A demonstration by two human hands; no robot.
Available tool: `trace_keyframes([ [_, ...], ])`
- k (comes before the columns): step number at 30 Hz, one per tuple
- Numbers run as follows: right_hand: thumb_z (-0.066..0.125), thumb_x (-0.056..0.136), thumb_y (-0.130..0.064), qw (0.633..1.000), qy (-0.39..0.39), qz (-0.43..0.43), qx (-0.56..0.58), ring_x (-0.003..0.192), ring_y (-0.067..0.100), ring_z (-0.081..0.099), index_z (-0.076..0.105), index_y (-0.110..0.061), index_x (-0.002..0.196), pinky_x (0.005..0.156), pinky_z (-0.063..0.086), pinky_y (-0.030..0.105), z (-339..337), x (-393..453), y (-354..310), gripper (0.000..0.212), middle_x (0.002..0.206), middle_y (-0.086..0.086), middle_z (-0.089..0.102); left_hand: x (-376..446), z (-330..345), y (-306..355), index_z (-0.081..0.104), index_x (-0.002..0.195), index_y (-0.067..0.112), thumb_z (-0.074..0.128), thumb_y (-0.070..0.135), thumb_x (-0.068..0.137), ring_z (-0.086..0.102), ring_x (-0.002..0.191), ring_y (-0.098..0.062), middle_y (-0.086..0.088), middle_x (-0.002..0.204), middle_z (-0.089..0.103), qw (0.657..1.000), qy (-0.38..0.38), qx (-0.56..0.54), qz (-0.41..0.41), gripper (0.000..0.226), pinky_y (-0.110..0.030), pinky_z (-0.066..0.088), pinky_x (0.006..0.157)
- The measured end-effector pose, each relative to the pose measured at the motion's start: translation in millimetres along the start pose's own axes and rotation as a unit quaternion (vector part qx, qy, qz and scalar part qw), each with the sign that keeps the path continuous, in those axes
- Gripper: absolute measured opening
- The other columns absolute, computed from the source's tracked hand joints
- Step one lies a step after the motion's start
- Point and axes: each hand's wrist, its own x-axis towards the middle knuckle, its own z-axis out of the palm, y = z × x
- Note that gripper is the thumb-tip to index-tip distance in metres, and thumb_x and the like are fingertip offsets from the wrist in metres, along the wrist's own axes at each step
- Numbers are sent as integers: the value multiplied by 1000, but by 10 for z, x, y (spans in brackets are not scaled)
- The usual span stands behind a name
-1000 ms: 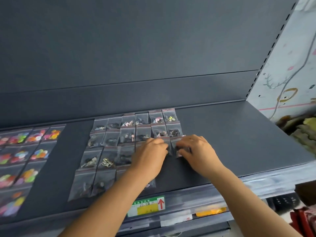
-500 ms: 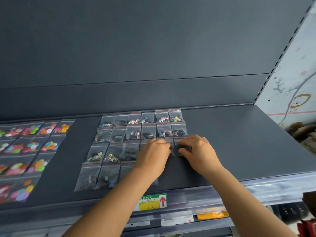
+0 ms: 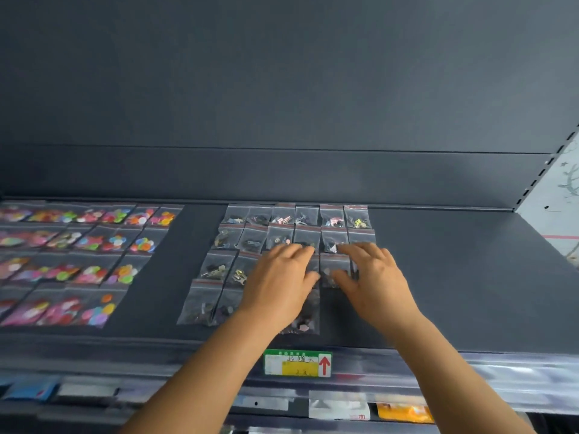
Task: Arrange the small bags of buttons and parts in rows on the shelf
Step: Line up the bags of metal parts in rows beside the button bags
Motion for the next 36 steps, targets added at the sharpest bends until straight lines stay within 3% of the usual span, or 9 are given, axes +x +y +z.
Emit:
trace_keyframes([
  [6, 54, 90, -44, 995, -34, -86, -23, 135, 21, 31, 31, -23, 145, 112, 24, 35, 232, 36, -675, 63, 146, -3, 37, -392, -351, -590, 23, 149, 24, 41, 43, 97, 23, 141, -14, 6, 153, 29, 997, 34, 20, -71, 57, -29, 20, 115],
  [13, 47, 92, -50, 983, -79, -163, -23, 141, 17, 19, 17, -29, 148, 115, 15, 33, 725, -23, -1779, 67, 152, -8, 24, -1104, -760, -1545, 18, 150, 26, 41, 45, 97, 21, 141, -15, 6, 154, 25, 987, 50, 33, -151, 61, -30, 21, 114],
  [23, 49, 91, -48, 966, -123, -227, 20, 142, 20, 19, 20, -30, 148, 117, 14, 42, 1585, -259, -3570, 66, 153, -7, 26, -2224, -1333, -2999, 15, 150, 26, 40, 47, 96, 19, 142, -15, 5, 155, 23, 970, 66, 54, -226, 63, -30, 18, 116],
  [28, 46, 92, -49, 952, -157, -262, 21, 144, 19, 12, 16, -30, 149, 118, 10, 39, 1955, -345, -4308, 67, 155, -8, 19, -2697, -1566, -3573, 14, 150, 27, 41, 45, 97, 18, 142, -15, 6, 155, 21, 960, 79, 61, -260, 63, -30, 19, 115],
  [36, 48, 92, -49, 932, -183, -312, 24, 142, 19, 17, 21, -28, 148, 118, 13, 38, 2385, -339, -5210, 66, 153, -5, 25, -3171, -1815, -4323, 21, 149, 24, 44, 43, 96, 24, 138, -16, 3, 151, 30, 940, 117, 61, -313, 61, -27, 21, 112],
])
